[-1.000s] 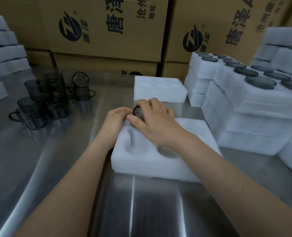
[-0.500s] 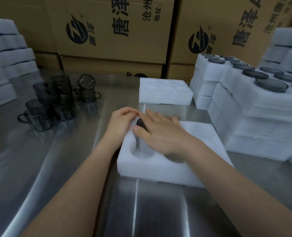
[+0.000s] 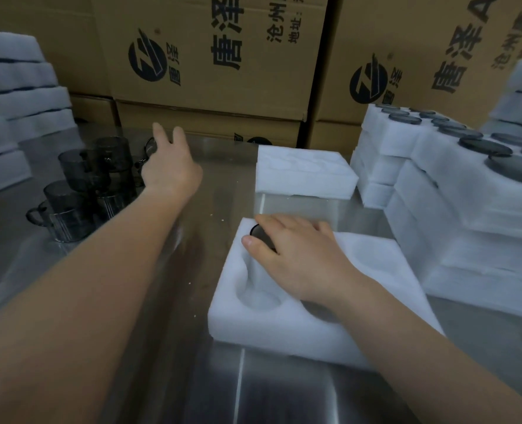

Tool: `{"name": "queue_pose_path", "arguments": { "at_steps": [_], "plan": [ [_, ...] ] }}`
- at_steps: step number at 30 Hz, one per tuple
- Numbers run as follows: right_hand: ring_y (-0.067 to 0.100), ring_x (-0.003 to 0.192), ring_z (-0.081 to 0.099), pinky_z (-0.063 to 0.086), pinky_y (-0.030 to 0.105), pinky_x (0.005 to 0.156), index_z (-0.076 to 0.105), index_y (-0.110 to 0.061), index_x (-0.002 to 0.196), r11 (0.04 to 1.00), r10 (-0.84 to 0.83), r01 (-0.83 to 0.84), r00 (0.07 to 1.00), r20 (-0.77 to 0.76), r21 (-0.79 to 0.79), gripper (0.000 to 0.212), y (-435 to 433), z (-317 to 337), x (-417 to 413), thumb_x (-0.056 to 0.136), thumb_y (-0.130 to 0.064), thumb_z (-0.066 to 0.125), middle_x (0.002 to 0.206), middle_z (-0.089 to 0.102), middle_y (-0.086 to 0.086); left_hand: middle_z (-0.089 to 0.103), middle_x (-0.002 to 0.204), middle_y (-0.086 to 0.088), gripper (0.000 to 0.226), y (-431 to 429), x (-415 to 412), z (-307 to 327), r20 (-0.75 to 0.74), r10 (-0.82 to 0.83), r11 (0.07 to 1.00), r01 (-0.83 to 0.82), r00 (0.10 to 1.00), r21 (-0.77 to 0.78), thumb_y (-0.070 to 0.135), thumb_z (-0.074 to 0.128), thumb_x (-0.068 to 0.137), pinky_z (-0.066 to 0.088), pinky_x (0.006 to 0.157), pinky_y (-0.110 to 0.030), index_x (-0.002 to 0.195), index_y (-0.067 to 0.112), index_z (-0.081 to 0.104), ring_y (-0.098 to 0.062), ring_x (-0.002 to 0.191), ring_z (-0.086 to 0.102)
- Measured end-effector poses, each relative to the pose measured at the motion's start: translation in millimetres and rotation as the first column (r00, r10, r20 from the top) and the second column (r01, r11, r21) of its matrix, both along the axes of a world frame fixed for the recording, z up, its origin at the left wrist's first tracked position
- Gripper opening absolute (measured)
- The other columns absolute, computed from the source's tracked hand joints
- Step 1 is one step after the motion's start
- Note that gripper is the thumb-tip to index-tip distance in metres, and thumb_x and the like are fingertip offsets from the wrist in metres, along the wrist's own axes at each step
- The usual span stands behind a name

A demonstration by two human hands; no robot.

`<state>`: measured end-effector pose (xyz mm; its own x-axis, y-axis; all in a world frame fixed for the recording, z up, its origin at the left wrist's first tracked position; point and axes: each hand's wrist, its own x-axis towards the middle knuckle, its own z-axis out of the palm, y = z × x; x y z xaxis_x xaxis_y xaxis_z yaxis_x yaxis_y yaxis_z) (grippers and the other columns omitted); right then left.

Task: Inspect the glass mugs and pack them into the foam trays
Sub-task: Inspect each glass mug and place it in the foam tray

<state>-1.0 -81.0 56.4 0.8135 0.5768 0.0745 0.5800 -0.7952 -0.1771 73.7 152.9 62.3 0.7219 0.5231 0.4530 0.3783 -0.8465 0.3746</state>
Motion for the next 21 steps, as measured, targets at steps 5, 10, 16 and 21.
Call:
{"name": "queue_pose_path", "arguments": {
  "at_steps": [5,10,16,21],
  "plan": [
    [0.02,0.136,0.035,0.021,0.051,0.113,0.032,-0.03,0.147,1.0,0.009,-0.009,1.0,-0.004,0.009,0.059,-0.4,-0.2,0.4,0.098,-0.06,0.02,0.149,0.041,-0.006,-0.001,0.159,-0.021,0.049,22.7,17.6,-6.7,-0.174,0.073,0.997,-0.069,0.982,0.027,0.021,0.051,0.097,0.037,0.071,-0.041,0.14,0.008,0.032,-0.05,0.114,0.05],
    [0.02,0.135,0.037,0.021,0.051,0.112,0.034,-0.029,0.146,1.0,0.016,-0.016,1.0,-0.007,0.015,0.058,-0.2,-0.7,0.8,0.098,-0.059,0.021,0.147,0.043,-0.005,0.015,0.147,-0.022,0.035,30.7,22.5,-4.5,-0.146,0.093,0.991,-0.077,0.985,0.107,0.018,0.057,0.094,0.038,0.071,-0.044,0.123,0.002,0.046,-0.051,0.097,0.054],
    [0.021,0.135,0.035,0.021,0.051,0.111,0.032,-0.029,0.147,1.0,0.019,-0.019,1.0,-0.012,0.006,0.058,-0.5,-0.5,-0.2,0.099,-0.059,0.021,0.148,0.042,-0.005,0.018,0.143,-0.021,0.019,35.4,24.7,2.4,-0.186,0.115,0.989,-0.094,0.976,0.117,0.004,0.06,0.089,0.042,0.072,-0.045,0.104,-0.006,0.055,-0.042,0.076,0.049],
    [0.021,0.134,0.037,0.022,0.051,0.11,0.033,-0.028,0.146,1.0,0.02,-0.02,1.0,-0.007,0.002,0.058,0.0,-0.2,0.2,0.099,-0.059,0.02,0.146,0.043,-0.004,0.014,0.145,-0.018,0.017,47.5,26.9,5.0,-0.189,0.111,0.99,-0.092,0.976,0.108,0.011,0.059,0.092,0.043,0.075,-0.046,0.098,-0.004,0.056,-0.039,0.075,0.044]
  ]
}}
